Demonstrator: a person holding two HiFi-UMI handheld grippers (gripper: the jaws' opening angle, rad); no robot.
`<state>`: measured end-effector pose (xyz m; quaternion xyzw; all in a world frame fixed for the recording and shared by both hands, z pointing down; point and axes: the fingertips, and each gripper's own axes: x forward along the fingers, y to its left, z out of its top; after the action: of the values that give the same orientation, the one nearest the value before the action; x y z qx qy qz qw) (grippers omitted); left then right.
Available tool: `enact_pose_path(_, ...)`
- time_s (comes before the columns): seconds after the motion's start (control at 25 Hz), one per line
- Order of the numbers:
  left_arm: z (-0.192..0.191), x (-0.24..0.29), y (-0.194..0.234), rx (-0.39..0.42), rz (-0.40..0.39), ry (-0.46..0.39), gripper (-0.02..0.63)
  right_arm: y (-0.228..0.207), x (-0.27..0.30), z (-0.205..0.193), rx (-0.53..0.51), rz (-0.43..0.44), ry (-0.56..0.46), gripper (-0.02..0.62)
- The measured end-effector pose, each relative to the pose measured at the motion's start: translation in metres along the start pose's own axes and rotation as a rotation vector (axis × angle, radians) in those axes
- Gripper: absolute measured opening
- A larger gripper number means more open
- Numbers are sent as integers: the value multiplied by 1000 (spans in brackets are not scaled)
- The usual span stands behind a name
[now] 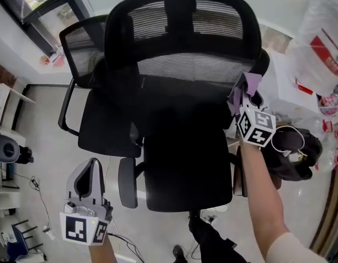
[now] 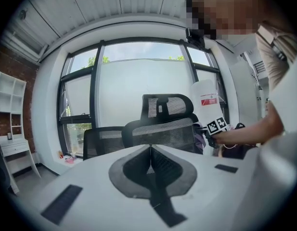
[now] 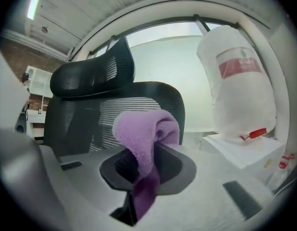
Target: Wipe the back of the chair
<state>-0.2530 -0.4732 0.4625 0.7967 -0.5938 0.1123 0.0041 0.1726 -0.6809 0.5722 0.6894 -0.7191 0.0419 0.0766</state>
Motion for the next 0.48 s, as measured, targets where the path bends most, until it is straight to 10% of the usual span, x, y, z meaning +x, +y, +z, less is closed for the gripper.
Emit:
enact_pose_path(0.24, -8, -17, 15, -9, 39, 11, 8, 56, 7, 2, 18, 61, -9, 52)
enact_pose_path(0.48, -19, -52, 47, -24, 120, 24, 8, 246, 17, -8, -52, 382, 14, 52)
